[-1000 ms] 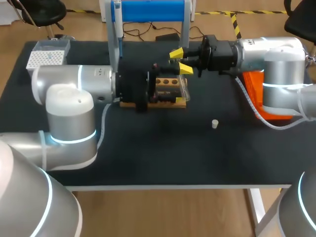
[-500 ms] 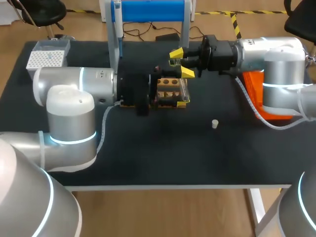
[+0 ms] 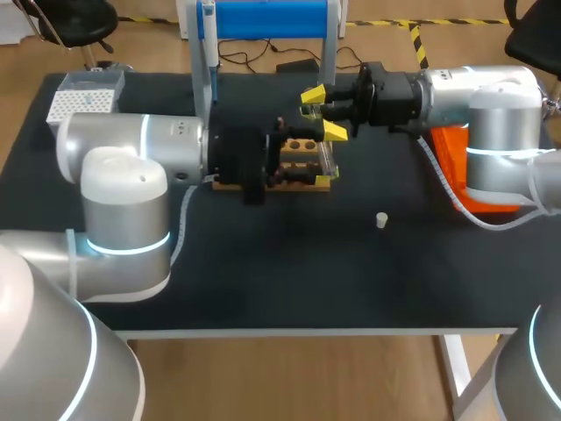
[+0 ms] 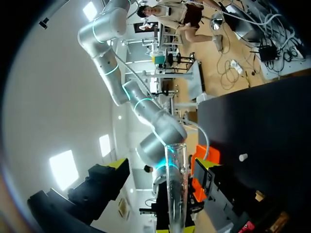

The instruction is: Invert the test tube, pick up the pipette, mount the tip to pipette, aspirate from beaker and dispense into the tube, eject the tip, return the pipette, and cap with the stopper.

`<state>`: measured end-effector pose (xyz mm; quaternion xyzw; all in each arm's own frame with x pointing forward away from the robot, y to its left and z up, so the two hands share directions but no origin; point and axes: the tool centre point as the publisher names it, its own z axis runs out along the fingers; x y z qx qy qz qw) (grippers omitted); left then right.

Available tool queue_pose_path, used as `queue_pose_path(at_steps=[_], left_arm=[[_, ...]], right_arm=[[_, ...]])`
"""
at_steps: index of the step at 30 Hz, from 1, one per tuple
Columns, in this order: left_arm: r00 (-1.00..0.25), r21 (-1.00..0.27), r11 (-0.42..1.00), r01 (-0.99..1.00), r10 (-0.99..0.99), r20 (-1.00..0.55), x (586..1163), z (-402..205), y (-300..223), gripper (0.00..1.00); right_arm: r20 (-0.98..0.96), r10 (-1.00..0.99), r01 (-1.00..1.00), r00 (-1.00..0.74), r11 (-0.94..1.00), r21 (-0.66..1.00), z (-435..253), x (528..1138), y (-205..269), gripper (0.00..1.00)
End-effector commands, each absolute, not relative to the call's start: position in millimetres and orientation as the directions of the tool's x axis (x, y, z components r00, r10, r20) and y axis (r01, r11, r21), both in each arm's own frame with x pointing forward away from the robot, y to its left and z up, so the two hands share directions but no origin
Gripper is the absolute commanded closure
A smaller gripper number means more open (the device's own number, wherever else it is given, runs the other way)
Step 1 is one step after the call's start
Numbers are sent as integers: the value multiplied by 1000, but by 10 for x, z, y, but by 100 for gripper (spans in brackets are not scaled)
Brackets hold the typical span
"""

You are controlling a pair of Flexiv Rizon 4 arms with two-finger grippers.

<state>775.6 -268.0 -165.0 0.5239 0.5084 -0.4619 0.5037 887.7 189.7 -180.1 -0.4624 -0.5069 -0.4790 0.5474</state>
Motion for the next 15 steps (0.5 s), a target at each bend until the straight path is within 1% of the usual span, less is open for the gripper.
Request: queue_pose_path(at_steps=[1, 3, 4, 5, 6, 7, 8, 12, 15], left_arm=[[57, 59, 22, 998, 69, -996, 7780, -1667, -2734, 27], [56, 58, 24, 998, 65, -996, 7771, -1673, -2727, 51], [56, 58, 25, 998, 64, -996, 7770, -1674, -2726, 53], [55, 56, 25, 998, 64, -996, 7768, -1675, -2725, 69], [50, 51, 27, 998, 66, -997, 7765, -1677, -2723, 80], [47, 49, 29, 998, 67, -997, 7765, -1681, -2720, 87], [44, 46, 29, 999, 69, -997, 7765, -1685, -2718, 100], [24, 27, 37, 999, 79, -997, 7769, -1699, -2715, 100], [-23, -20, 42, 999, 80, -997, 7784, -1734, -2707, 100]], right_arm=[[998, -53, 993, 27, 115, -21, -1796, 8878, 1888, 100], [998, -53, 993, 27, 115, -21, -1796, 8878, 1888, 100], [998, -53, 993, 27, 115, -21, -1796, 8878, 1888, 100], [998, -53, 993, 27, 115, -21, -1796, 8878, 1888, 100], [998, -53, 993, 27, 115, -21, -1796, 8878, 1888, 100], [998, -53, 993, 27, 115, -21, -1796, 8878, 1888, 100], [998, -53, 993, 27, 115, -21, -1796, 8878, 1888, 100], [998, -53, 993, 27, 115, -21, -1796, 8878, 1888, 100], [998, -53, 993, 27, 115, -21, -1796, 8878, 1888, 100]])
